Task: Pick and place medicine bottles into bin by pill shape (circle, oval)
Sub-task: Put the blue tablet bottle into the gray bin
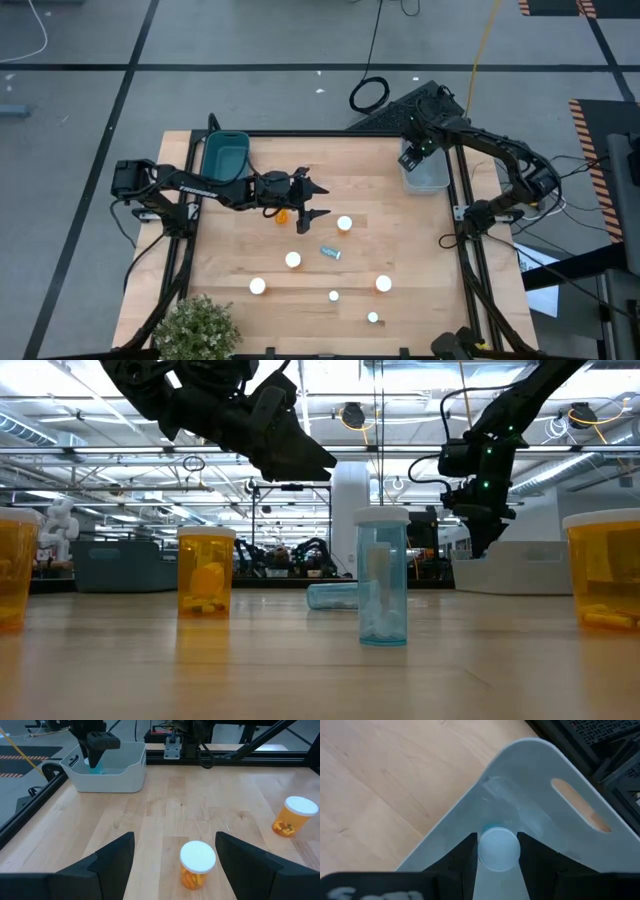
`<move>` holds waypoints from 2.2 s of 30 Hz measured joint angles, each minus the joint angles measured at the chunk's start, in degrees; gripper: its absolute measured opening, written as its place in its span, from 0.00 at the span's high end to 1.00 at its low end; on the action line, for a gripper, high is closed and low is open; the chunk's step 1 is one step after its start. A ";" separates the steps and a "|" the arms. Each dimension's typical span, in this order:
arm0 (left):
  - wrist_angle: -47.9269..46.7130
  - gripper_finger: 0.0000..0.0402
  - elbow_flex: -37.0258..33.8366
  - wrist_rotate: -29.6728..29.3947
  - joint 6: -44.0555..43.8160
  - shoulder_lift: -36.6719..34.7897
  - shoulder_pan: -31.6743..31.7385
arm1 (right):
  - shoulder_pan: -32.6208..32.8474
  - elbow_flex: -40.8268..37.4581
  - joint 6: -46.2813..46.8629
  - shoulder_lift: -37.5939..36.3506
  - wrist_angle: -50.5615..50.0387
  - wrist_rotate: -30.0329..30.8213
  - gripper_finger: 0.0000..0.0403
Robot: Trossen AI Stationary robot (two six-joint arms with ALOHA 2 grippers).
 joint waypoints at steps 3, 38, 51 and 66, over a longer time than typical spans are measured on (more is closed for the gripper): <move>0.00 0.31 0.00 0.00 0.00 0.00 0.00 | 0.00 0.00 0.01 0.14 0.11 0.00 0.70; -5.74 0.31 0.00 0.02 -0.63 0.00 -2.00 | 9.35 0.00 6.41 -19.17 -6.45 3.04 0.51; -8.92 0.31 0.00 0.00 1.69 0.00 -12.04 | 35.59 0.00 19.80 -30.79 -4.63 3.06 0.51; -29.65 0.31 13.82 -0.57 7.73 9.86 -14.38 | 62.23 0.00 23.60 -27.95 3.79 15.41 0.51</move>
